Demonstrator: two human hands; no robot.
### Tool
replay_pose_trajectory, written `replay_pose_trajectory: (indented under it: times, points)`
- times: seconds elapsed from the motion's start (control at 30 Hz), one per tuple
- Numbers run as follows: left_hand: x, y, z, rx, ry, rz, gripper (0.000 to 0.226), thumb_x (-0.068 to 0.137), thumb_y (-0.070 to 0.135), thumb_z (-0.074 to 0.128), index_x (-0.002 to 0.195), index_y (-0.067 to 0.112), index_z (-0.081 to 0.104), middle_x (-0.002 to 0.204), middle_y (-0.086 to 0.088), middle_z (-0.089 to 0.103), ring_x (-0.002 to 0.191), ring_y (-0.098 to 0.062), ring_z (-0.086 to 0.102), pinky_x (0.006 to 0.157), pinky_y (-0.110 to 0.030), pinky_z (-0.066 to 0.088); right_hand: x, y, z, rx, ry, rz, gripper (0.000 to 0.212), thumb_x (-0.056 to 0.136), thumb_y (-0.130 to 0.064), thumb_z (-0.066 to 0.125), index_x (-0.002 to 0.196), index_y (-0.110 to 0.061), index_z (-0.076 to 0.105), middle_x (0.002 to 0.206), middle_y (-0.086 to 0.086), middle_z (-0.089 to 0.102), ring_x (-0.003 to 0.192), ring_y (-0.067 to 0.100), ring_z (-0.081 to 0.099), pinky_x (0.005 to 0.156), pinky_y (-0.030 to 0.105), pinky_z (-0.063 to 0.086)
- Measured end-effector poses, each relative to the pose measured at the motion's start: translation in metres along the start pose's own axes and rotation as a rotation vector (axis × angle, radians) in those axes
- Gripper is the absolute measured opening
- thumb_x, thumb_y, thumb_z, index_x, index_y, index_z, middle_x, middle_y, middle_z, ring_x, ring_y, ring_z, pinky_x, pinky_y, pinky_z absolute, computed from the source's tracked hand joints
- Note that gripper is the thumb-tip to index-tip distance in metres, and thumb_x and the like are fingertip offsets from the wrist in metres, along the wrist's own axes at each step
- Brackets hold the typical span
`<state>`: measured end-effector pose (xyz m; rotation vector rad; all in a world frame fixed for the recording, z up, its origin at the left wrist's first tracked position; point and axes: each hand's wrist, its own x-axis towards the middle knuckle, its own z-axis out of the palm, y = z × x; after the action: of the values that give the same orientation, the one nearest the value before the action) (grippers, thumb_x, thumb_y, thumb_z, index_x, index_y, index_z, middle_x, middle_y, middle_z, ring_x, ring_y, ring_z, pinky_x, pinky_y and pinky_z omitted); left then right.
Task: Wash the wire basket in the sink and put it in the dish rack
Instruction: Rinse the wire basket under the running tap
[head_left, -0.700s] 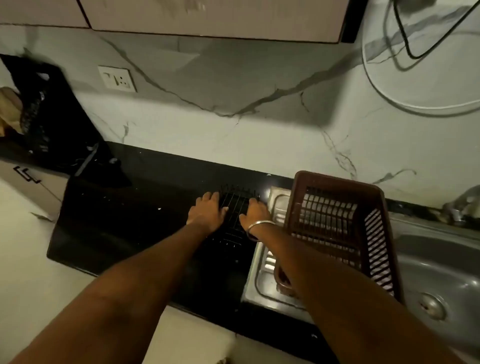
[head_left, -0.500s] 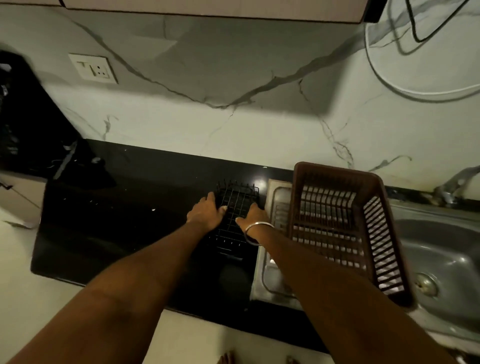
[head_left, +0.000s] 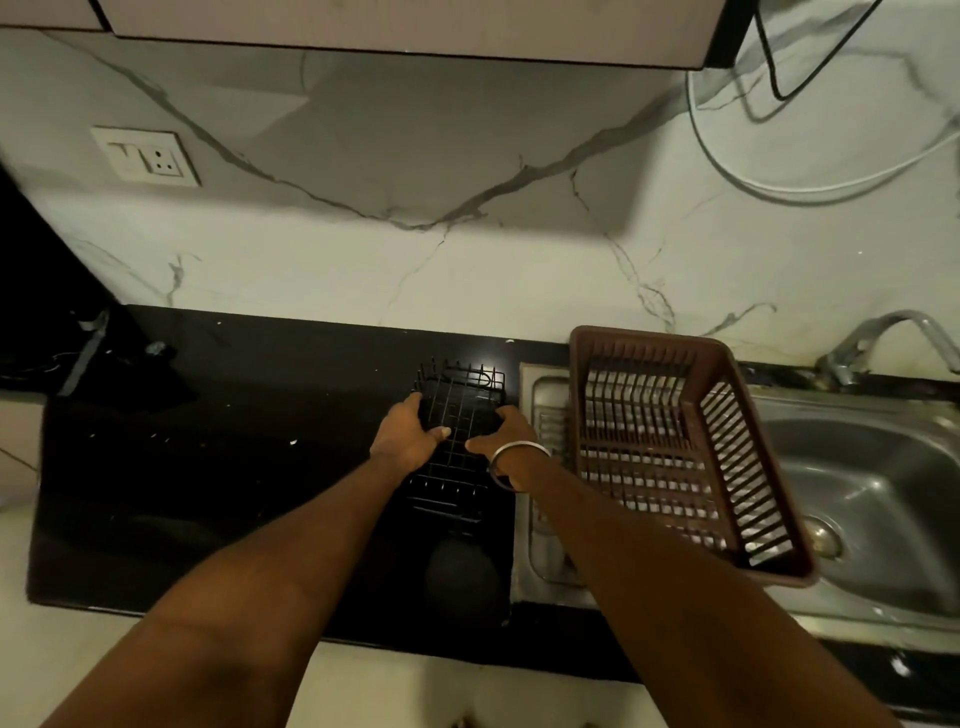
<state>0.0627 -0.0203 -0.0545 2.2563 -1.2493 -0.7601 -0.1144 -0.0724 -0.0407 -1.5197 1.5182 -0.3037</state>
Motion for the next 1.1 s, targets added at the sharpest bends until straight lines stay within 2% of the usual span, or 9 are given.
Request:
replay_pose_trajectory:
  times: [0.13, 0.23, 0.27, 0.33, 0.47, 0.63, 0.8, 1.0, 1.1]
  points:
    - [-0.012, 0.019, -0.016, -0.034, 0.088, 0.031, 0.085, 0.087, 0.049, 0.082, 0.157, 0.021, 0.044, 0.143, -0.007, 0.062, 0.127, -0.029, 0.064, 0.106, -0.05, 0.056, -0.011, -0.017, -0.017, -0.008, 0.027, -0.083, 0.092, 0.076, -0.029, 0.09, 0.153, -0.012, 0.042, 0.147, 0.011, 0.054, 0.126, 0.031, 0.058, 0.099, 0.036, 0.053]
    - [-0.017, 0.037, -0.027, -0.047, 0.161, 0.064, 0.088, 0.082, 0.057, 0.079, 0.155, 0.021, 0.046, 0.14, -0.007, 0.064, 0.121, -0.027, 0.067, 0.102, -0.049, 0.059, -0.02, -0.031, -0.04, 0.021, 0.063, -0.131, 0.087, 0.078, -0.027, 0.088, 0.152, -0.016, 0.044, 0.141, 0.008, 0.059, 0.105, 0.025, 0.062, 0.07, 0.026, 0.055]
    - [-0.017, 0.043, -0.029, -0.051, 0.187, 0.079, 0.087, 0.08, 0.059, 0.078, 0.153, 0.022, 0.048, 0.137, -0.007, 0.066, 0.119, -0.026, 0.068, 0.101, -0.048, 0.059, -0.025, -0.036, -0.048, 0.042, 0.075, -0.148, 0.086, 0.078, -0.027, 0.089, 0.151, -0.017, 0.045, 0.139, 0.007, 0.06, 0.102, 0.024, 0.062, 0.067, 0.025, 0.054]
    - [-0.036, 0.072, -0.04, -0.046, 0.225, 0.1, 0.08, 0.081, 0.058, 0.079, 0.148, 0.022, 0.053, 0.13, -0.006, 0.068, 0.115, -0.026, 0.069, 0.099, -0.048, 0.06, -0.035, -0.043, -0.07, 0.083, 0.103, -0.184, 0.089, 0.074, -0.027, 0.09, 0.151, -0.017, 0.046, 0.139, 0.008, 0.061, 0.111, 0.027, 0.064, 0.078, 0.03, 0.055]
    - [-0.074, 0.135, -0.044, -0.056, 0.283, 0.169, 0.066, 0.087, 0.045, 0.083, 0.143, 0.018, 0.058, 0.122, -0.008, 0.071, 0.111, -0.028, 0.07, 0.097, -0.047, 0.06, -0.062, -0.042, -0.126, 0.109, 0.109, -0.241, 0.086, 0.078, -0.024, 0.087, 0.152, -0.016, 0.044, 0.14, 0.009, 0.059, 0.113, 0.026, 0.063, 0.07, 0.022, 0.05]
    - [-0.122, 0.214, -0.008, -0.084, 0.3, 0.239, 0.075, 0.09, 0.043, 0.083, 0.153, 0.017, 0.052, 0.141, -0.013, 0.065, 0.129, -0.035, 0.064, 0.105, -0.049, 0.055, -0.099, -0.003, -0.21, 0.142, 0.191, -0.291, 0.083, 0.077, -0.023, 0.086, 0.149, -0.017, 0.047, 0.135, 0.006, 0.062, 0.083, 0.013, 0.063, 0.051, 0.017, 0.044]
    - [-0.174, 0.292, 0.057, -0.119, 0.255, 0.316, 0.08, 0.093, 0.04, 0.08, 0.159, 0.014, 0.043, 0.147, -0.015, 0.06, 0.131, -0.034, 0.061, 0.106, -0.046, 0.051, -0.135, 0.06, -0.298, 0.151, 0.276, -0.27, 0.078, 0.075, -0.025, 0.087, 0.144, -0.017, 0.052, 0.133, 0.005, 0.065, 0.102, 0.021, 0.065, 0.069, 0.024, 0.054]
    - [-0.217, 0.371, 0.151, -0.217, 0.129, 0.361, 0.058, 0.094, 0.034, 0.08, 0.143, 0.017, 0.055, 0.119, 0.004, 0.069, 0.112, -0.022, 0.07, 0.09, -0.035, 0.059, -0.162, 0.147, -0.389, 0.222, 0.376, -0.21, 0.073, 0.076, -0.019, 0.085, 0.141, -0.02, 0.053, 0.121, 0.004, 0.067, 0.103, 0.022, 0.066, 0.078, 0.026, 0.055]
    - [-0.226, 0.401, 0.196, -0.252, 0.075, 0.342, 0.082, 0.092, 0.047, 0.076, 0.16, 0.018, 0.04, 0.146, -0.007, 0.061, 0.135, -0.032, 0.059, 0.108, -0.044, 0.052, -0.166, 0.182, -0.424, 0.227, 0.442, -0.182, 0.072, 0.073, -0.023, 0.086, 0.137, -0.022, 0.055, 0.121, 0.002, 0.064, 0.111, 0.024, 0.064, 0.097, 0.04, 0.056]
